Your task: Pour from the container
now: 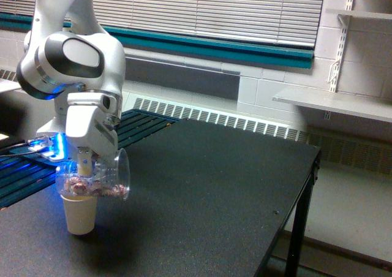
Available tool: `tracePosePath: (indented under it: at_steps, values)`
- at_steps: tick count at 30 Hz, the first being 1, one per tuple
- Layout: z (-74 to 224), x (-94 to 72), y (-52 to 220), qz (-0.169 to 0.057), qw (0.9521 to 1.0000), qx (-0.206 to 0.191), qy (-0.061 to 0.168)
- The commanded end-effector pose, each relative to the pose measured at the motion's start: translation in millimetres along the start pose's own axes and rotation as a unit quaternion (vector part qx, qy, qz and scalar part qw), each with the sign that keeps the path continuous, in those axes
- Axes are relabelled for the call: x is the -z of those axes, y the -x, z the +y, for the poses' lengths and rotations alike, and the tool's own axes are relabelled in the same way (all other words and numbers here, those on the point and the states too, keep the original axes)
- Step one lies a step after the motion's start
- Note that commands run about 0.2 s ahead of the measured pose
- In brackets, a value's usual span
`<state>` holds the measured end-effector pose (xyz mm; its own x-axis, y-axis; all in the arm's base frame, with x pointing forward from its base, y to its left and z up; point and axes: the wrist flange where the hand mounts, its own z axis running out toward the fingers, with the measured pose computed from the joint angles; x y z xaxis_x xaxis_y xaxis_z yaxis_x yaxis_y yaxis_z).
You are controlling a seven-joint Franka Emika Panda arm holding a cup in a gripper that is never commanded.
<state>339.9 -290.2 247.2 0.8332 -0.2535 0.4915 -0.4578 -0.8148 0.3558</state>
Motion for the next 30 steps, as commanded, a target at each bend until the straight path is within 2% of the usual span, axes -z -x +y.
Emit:
tracePosePath:
  at_steps: [1, 12, 18, 22, 30]
  values:
    - [22, 3.6, 10, 0.002, 0.9982, -0.059, 0.005]
    - [46, 5.7, 36, 0.002, 0.9959, -0.089, 0.014]
    - [52, 6.6, 46, 0.004, 0.9967, -0.080, 0.015]
    - [52, 8.3, 50, 0.008, 0.9980, -0.061, 0.013]
    - [45, 13.1, 48, 0.018, 0.9987, -0.047, 0.006]
